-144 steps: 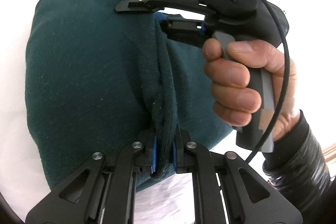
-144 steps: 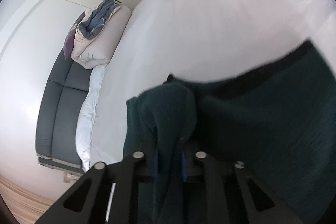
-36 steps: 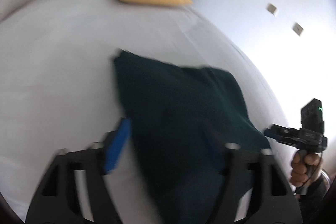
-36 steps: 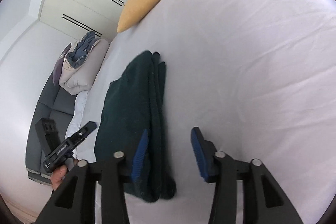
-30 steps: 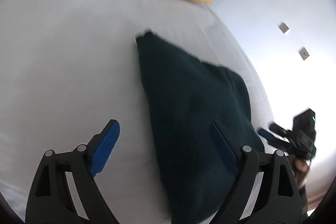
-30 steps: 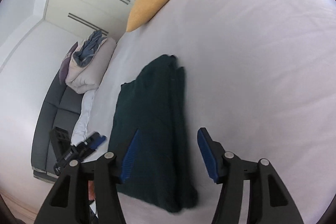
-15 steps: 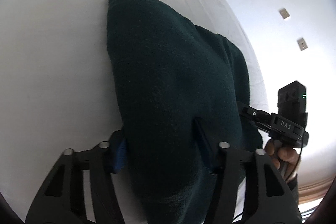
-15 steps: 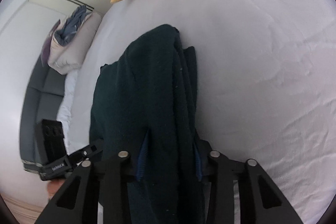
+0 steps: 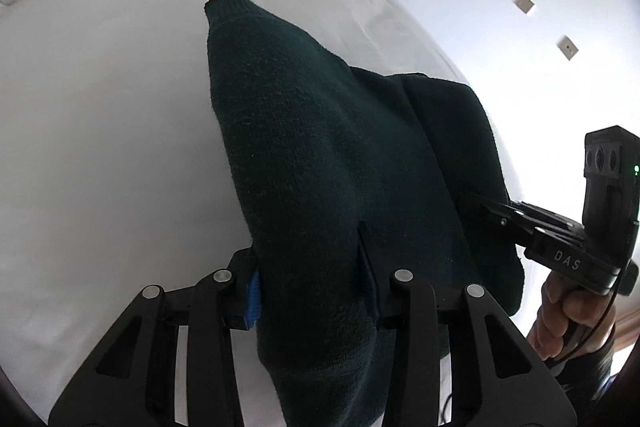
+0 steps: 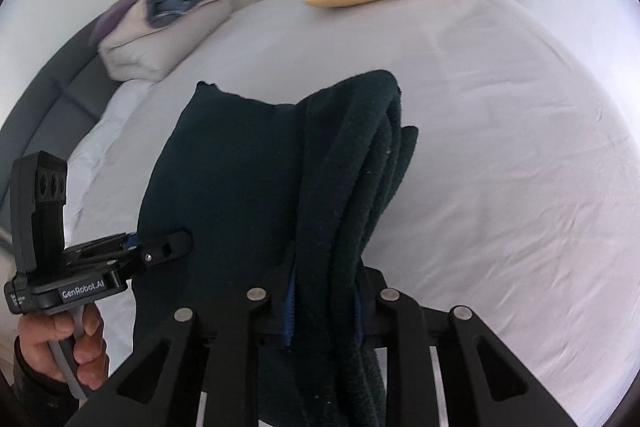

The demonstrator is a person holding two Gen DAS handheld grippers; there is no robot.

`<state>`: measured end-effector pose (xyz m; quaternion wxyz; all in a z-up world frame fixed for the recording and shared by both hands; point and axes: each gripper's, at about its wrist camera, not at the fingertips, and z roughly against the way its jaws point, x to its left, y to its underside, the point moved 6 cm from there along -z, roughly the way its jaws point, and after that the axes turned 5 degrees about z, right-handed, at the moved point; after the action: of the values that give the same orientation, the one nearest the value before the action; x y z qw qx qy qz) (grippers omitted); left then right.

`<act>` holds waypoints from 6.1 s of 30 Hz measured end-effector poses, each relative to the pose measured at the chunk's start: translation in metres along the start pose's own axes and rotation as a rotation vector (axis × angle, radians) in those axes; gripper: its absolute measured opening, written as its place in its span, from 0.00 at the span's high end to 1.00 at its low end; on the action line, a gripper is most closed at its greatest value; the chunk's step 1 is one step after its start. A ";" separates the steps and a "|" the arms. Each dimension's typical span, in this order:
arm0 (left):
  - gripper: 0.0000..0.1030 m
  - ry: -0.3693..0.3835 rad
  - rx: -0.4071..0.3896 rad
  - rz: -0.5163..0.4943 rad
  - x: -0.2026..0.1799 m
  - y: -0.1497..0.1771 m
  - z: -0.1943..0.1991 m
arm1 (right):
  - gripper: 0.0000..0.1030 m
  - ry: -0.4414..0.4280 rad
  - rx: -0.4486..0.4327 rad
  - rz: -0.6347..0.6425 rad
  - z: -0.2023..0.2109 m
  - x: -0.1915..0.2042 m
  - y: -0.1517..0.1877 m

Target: Fold small clothes

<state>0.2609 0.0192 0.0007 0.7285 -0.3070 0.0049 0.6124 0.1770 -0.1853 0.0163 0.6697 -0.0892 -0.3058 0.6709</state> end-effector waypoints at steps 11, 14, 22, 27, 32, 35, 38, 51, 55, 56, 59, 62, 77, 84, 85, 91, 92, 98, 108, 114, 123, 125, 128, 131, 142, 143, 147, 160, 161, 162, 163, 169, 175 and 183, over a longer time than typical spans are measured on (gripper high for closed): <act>0.64 -0.035 0.044 0.071 0.081 0.115 0.063 | 0.77 -0.109 0.066 0.015 -0.015 0.092 0.098; 0.61 -0.029 0.051 0.080 0.092 0.130 0.049 | 0.77 -0.102 0.082 0.001 -0.030 0.092 0.115; 0.26 -0.083 0.019 0.100 0.106 0.137 0.037 | 0.67 -0.134 0.073 -0.100 -0.050 0.064 0.130; 0.18 -0.098 -0.009 0.137 0.112 0.140 0.047 | 0.55 -0.150 0.040 -0.140 -0.038 0.059 0.139; 0.18 -0.227 -0.127 0.069 0.091 0.152 0.088 | 0.44 -0.047 -0.035 -0.117 -0.010 0.063 0.133; 0.18 -0.295 -0.265 0.019 0.075 0.155 0.125 | 0.38 0.014 -0.089 -0.094 0.014 0.066 0.132; 0.08 -0.383 -0.393 -0.018 0.059 0.163 0.161 | 0.31 0.081 -0.151 -0.051 0.044 0.072 0.135; 0.00 -0.537 -0.675 -0.080 -0.003 0.170 0.294 | 0.00 0.256 -0.442 0.090 0.154 0.129 0.137; 0.00 -0.533 -0.562 -0.029 0.001 0.168 0.294 | 0.00 0.228 -0.446 0.117 0.174 0.148 0.131; 0.00 -0.533 -0.542 -0.018 0.002 0.172 0.294 | 0.00 0.220 -0.443 0.119 0.179 0.153 0.130; 0.00 -0.502 -0.485 0.031 0.010 0.177 0.282 | 0.00 0.216 -0.390 0.135 0.183 0.163 0.131; 0.00 -0.464 -0.445 0.036 0.018 0.175 0.251 | 0.00 0.286 -0.330 0.142 0.175 0.165 0.134; 0.00 -0.451 -0.253 0.028 0.050 0.196 0.134 | 0.00 0.340 -0.191 0.100 0.094 0.148 0.173; 0.00 -0.441 -0.258 0.046 0.052 0.199 0.132 | 0.00 0.366 -0.162 0.087 0.082 0.138 0.180; 0.00 -0.437 -0.258 0.047 0.051 0.199 0.132 | 0.00 0.370 -0.160 0.084 0.081 0.136 0.181; 0.00 -0.429 -0.261 0.049 0.049 0.200 0.133 | 0.00 0.378 -0.144 0.072 0.078 0.130 0.183; 0.00 -0.428 -0.262 0.050 0.047 0.201 0.134 | 0.00 0.377 -0.143 0.069 0.078 0.130 0.184; 0.00 -0.421 -0.259 0.054 0.042 0.204 0.133 | 0.00 0.376 -0.130 0.067 0.077 0.128 0.185; 0.00 -0.415 -0.261 0.056 0.039 0.206 0.131 | 0.00 0.371 -0.115 0.070 0.073 0.127 0.186; 0.00 -0.407 -0.262 0.061 0.039 0.206 0.131 | 0.00 0.369 -0.109 0.069 0.071 0.128 0.189; 0.00 -0.404 -0.267 0.073 0.039 0.207 0.132 | 0.00 0.361 -0.088 0.066 0.065 0.126 0.190; 0.00 -0.404 -0.267 0.071 0.040 0.207 0.132 | 0.00 0.360 -0.084 0.065 0.064 0.126 0.190; 0.00 -0.406 -0.267 0.074 0.039 0.208 0.132 | 0.00 0.360 -0.072 0.063 0.062 0.125 0.191; 0.00 -0.406 -0.267 0.075 0.039 0.208 0.132 | 0.00 0.363 -0.064 0.056 0.060 0.123 0.192; 0.00 -0.410 -0.260 0.078 0.044 0.206 0.132 | 0.00 0.407 -0.059 0.049 0.058 0.116 0.191; 0.00 -0.410 -0.259 0.079 0.045 0.206 0.132 | 0.00 0.416 -0.061 0.049 0.058 0.116 0.191; 0.00 -0.410 -0.257 0.082 0.046 0.206 0.131 | 0.00 0.433 -0.068 0.041 0.059 0.112 0.190; 0.00 -0.408 -0.253 0.082 0.047 0.207 0.130 | 0.00 0.427 -0.070 0.038 0.058 0.110 0.188; 0.00 -0.408 -0.254 0.082 0.047 0.207 0.130 | 0.00 0.427 -0.070 0.037 0.059 0.111 0.189; 0.00 -0.408 -0.254 0.082 0.047 0.207 0.130 | 0.00 0.427 -0.070 0.037 0.059 0.111 0.189; 0.00 -0.409 -0.254 0.083 0.047 0.207 0.130 | 0.00 0.427 -0.071 0.038 0.059 0.111 0.188; 0.00 -0.408 -0.252 0.084 0.047 0.208 0.129 | 0.00 0.426 -0.070 0.046 0.058 0.113 0.189; 0.00 -0.407 -0.253 0.085 0.048 0.207 0.129 | 0.00 0.424 -0.069 0.046 0.057 0.114 0.189; 0.00 -0.406 -0.252 0.085 0.049 0.208 0.129 | 0.00 0.424 -0.069 0.045 0.057 0.114 0.189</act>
<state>0.0394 0.1337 -0.0050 0.6441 -0.2656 -0.2051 0.6874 -0.0225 -0.0770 -0.0052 0.7004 -0.2581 -0.1786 0.6411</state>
